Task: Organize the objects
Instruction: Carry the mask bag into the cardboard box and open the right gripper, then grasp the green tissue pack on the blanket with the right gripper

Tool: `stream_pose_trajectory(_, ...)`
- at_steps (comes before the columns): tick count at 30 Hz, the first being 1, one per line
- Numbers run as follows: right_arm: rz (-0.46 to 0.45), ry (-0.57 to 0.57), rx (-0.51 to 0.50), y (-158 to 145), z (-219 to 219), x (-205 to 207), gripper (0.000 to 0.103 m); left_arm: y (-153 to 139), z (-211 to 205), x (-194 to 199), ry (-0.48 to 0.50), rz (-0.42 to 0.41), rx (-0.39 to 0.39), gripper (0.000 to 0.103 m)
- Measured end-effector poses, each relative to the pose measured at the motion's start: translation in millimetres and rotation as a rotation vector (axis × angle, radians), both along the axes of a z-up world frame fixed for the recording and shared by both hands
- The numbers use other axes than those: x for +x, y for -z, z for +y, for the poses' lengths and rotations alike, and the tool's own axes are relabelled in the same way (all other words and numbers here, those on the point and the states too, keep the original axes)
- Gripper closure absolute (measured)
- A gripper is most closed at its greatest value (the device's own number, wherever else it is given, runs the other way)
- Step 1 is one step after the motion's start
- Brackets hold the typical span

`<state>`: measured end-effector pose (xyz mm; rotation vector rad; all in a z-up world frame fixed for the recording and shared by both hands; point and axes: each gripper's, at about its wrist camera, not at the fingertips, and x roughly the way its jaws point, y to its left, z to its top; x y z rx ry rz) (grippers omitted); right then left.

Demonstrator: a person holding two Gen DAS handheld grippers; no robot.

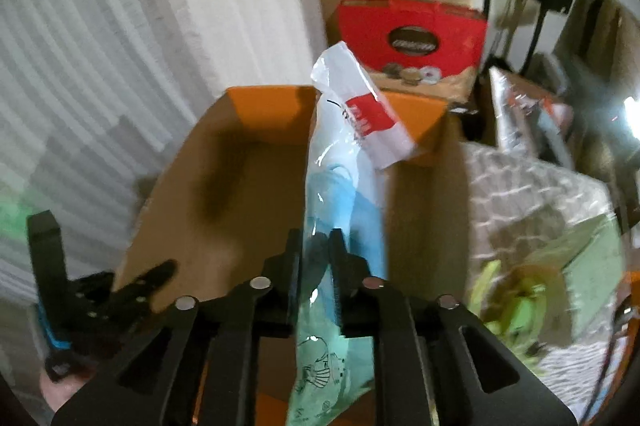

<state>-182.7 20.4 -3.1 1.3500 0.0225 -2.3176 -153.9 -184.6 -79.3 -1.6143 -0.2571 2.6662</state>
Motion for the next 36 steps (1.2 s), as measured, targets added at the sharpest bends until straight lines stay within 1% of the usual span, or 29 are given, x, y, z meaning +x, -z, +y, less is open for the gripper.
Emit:
stream_pose_trajectory(2,-0.04,-0.007,-0.053,5.3,-5.0,-1.0,0.084,0.5,-1.1,-0.3,0.0,0.0,0.003,0.1)
stream_pose_trajectory(4,-0.072,-0.029,-0.098,7.6,-6.7,-0.5,0.079,1.0,-2.3,-1.0,-0.001,0.0,0.006,0.1)
stream_pose_trajectory(6,-0.068,-0.044,-0.106,5.1,-4.9,1.5,0.067,1.1,-2.5,-1.5,0.001,-0.001,0.003,0.1)
stream_pose_trajectory(10,-0.033,-0.056,-0.111,-7.9,10.0,7.2,0.058,1.5,-3.0,-2.4,0.004,-0.002,0.001,0.1)
stream_pose_trajectory(12,-0.014,-0.06,-0.105,-14.2,18.6,10.2,0.055,1.6,-3.3,-1.5,0.004,0.0,0.004,0.1)
stream_pose_trajectory(19,0.043,-0.036,-0.075,-33.1,70.9,18.9,0.043,2.1,-3.7,-0.2,0.003,0.0,0.002,0.1)
stream_pose_trajectory(21,0.061,-0.023,-0.056,-34.7,80.8,20.3,0.039,2.0,-3.6,-0.2,0.003,0.0,0.003,0.1)
stream_pose_trajectory(25,0.082,-0.005,-0.03,-36.8,105.8,24.0,0.035,1.4,-3.3,0.3,0.0,-0.003,0.008,0.1)
stream_pose_trajectory(29,0.102,0.0,-0.016,-37.8,124.0,30.7,0.025,1.1,-2.8,0.5,0.0,-0.002,0.004,0.1)
stream_pose_trajectory(36,0.11,-0.01,0.019,-30.9,146.9,47.8,0.022,1.2,-2.6,1.1,0.0,-0.002,0.004,0.1)
